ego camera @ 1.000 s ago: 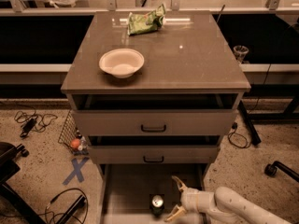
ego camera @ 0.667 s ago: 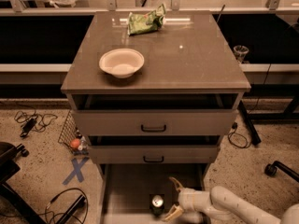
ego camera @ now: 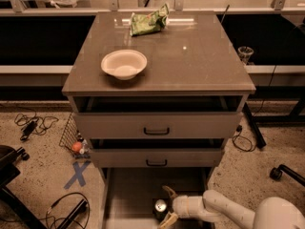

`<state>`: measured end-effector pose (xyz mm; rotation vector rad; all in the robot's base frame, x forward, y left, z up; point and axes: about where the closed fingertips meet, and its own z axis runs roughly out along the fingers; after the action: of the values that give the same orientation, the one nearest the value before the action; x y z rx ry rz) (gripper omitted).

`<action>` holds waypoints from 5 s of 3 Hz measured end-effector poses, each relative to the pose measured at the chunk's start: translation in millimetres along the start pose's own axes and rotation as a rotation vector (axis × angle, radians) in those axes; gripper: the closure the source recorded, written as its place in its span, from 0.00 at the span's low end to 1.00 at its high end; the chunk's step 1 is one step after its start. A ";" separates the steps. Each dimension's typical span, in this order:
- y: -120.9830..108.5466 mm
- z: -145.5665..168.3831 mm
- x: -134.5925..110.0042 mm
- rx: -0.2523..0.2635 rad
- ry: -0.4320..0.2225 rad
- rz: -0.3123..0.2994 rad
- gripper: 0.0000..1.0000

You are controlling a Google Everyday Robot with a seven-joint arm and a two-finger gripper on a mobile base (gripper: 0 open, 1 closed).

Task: Pick green can from bottom drawer and place on counter

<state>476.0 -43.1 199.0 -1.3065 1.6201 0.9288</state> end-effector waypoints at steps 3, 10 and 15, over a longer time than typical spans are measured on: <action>-1.0 18.6 -12.8 -0.039 0.005 0.026 0.64; -35.0 -305.3 -531.3 0.252 -0.290 0.044 1.00; -130.4 -400.1 -707.9 0.489 -0.428 -0.032 1.00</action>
Offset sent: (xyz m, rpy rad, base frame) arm 0.0066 0.0288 -0.0252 0.0142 0.0529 0.0287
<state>618.9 -175.5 999.2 -0.7352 1.3669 0.6750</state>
